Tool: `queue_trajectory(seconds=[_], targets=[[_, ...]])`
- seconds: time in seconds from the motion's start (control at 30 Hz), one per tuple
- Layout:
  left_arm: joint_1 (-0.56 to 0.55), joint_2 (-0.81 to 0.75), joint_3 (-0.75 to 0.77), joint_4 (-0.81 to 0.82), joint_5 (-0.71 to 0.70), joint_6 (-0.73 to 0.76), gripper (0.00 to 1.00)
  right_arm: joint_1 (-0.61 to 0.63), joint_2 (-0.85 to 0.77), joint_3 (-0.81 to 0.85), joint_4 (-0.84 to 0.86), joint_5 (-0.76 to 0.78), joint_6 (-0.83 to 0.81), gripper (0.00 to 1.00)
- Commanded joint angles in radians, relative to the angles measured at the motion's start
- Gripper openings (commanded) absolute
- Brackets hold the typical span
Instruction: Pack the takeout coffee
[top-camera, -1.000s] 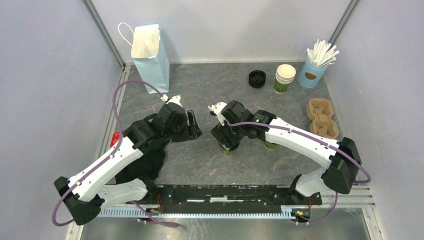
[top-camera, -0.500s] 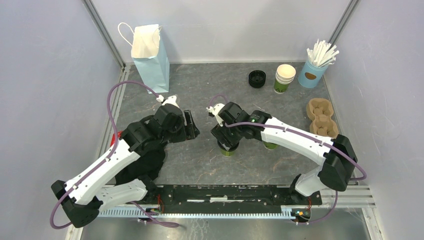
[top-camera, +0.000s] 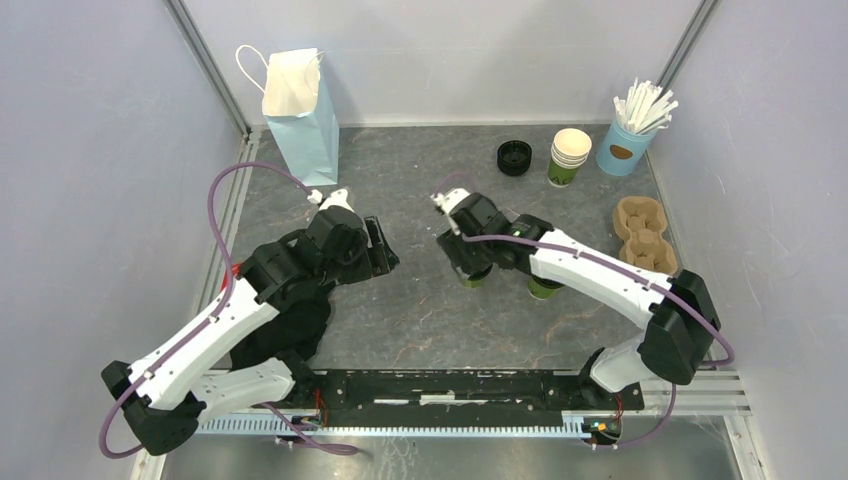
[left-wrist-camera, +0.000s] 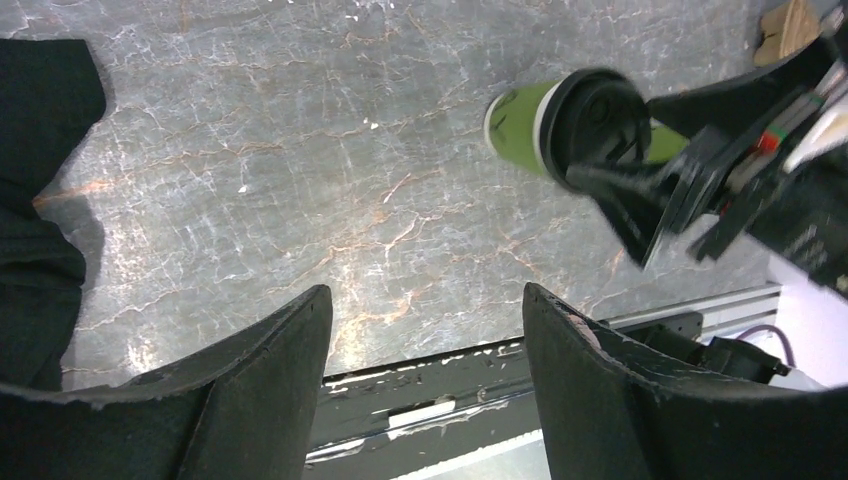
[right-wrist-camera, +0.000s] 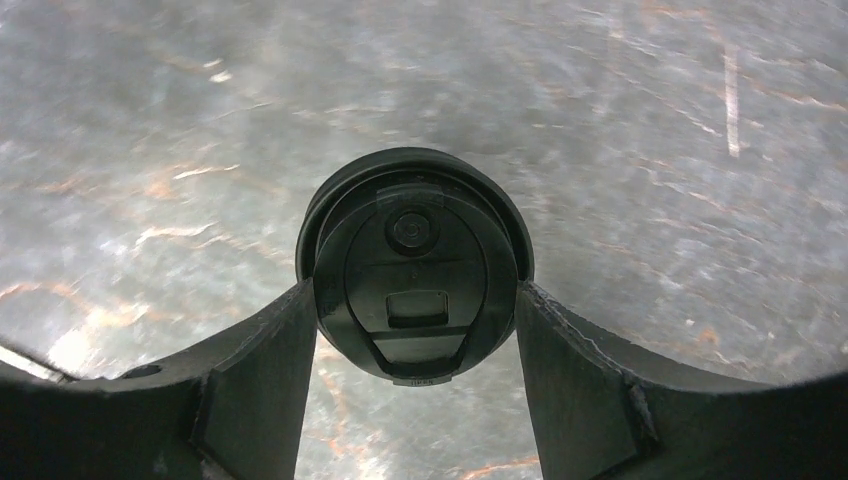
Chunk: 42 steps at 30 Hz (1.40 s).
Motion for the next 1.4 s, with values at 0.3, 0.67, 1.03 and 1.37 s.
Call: queue_trajectory(seconds=[0.3, 0.67, 1.03, 1.37], targets=[[0.006, 0.131, 0.151, 0.048, 0.092, 0.028, 0.77, -0.378, 0.015, -0.033, 0.132, -0.009, -0.051, 0.66], [0.071, 0.378, 0.447, 0.035, 0.18, 0.324, 0.83, -0.483, -0.081, -0.126, 0.086, 0.032, 0.013, 0.67], [0.094, 0.482, 0.61, 0.009, 0.321, 0.425, 0.84, -0.518, -0.081, -0.085, 0.043, 0.002, 0.061, 0.88], [0.127, 0.461, 0.624, -0.025, 0.326, 0.533, 0.86, -0.52, -0.125, 0.151, -0.103, -0.042, 0.105, 0.98]])
